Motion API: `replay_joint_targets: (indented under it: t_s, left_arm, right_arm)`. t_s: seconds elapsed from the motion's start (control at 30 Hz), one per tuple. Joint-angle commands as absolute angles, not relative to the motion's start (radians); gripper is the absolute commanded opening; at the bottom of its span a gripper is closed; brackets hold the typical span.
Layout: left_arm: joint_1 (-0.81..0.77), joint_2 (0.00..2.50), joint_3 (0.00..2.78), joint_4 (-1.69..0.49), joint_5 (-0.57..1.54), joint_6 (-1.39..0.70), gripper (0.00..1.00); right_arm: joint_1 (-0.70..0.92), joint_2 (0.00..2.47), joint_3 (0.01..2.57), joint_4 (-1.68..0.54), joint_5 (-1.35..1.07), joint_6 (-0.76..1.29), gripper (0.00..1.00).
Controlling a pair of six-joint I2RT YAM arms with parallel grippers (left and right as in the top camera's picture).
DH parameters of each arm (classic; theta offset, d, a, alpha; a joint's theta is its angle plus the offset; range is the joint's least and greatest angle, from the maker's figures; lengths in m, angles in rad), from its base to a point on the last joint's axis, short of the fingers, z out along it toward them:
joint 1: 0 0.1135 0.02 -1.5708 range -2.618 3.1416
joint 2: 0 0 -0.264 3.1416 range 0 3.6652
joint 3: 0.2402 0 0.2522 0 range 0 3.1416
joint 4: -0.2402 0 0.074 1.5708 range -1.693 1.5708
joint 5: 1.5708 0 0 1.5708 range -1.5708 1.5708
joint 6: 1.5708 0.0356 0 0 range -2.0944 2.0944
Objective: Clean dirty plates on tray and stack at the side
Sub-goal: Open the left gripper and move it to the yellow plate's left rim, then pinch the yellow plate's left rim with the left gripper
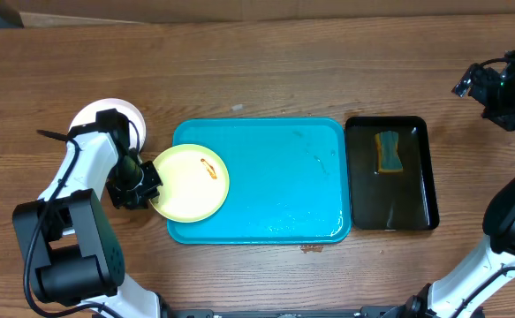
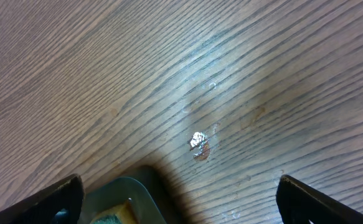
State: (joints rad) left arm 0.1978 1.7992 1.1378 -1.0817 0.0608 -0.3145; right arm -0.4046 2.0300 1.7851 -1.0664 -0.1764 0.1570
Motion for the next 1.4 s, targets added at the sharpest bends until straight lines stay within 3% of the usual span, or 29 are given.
replay_joint_targets:
  t_s: [0.0,0.3,0.6,0.77,0.9,1.3,1.37]
  left_arm:
    - [0.174,1.78,1.134,-1.073,0.119,-0.282,0.23]
    - [0.059,1.78,1.134,-0.995,0.185,-0.28,0.04]
    - [-0.224,1.78,1.134,-0.854,0.184,-0.307,0.05]
    - [-0.341,1.78,1.135,-0.773,0.169,-0.341,0.27]
    - [-0.35,1.78,1.155,-0.766,0.168,-0.341,0.3]
    - [-0.398,1.78,1.11,-0.726,0.091,-0.341,0.24]
    - [-0.413,1.78,1.101,-0.701,0.073,-0.346,0.11]
  right_arm:
    - [-0.403,2.019,1.799,-1.063,-0.18,0.157,1.0]
    - [-0.403,2.019,1.799,-1.063,-0.18,0.157,1.0]
    - [-0.403,2.019,1.799,-1.063,-0.18,0.157,1.0]
    - [-0.403,2.019,1.799,-1.063,-0.18,0.157,1.0]
    - [-0.403,2.019,1.799,-1.063,-0.18,0.157,1.0]
    - [-0.403,2.019,1.799,-1.063,-0.18,0.157,1.0]
    - [-0.403,2.019,1.799,-1.063,-0.18,0.157,1.0]
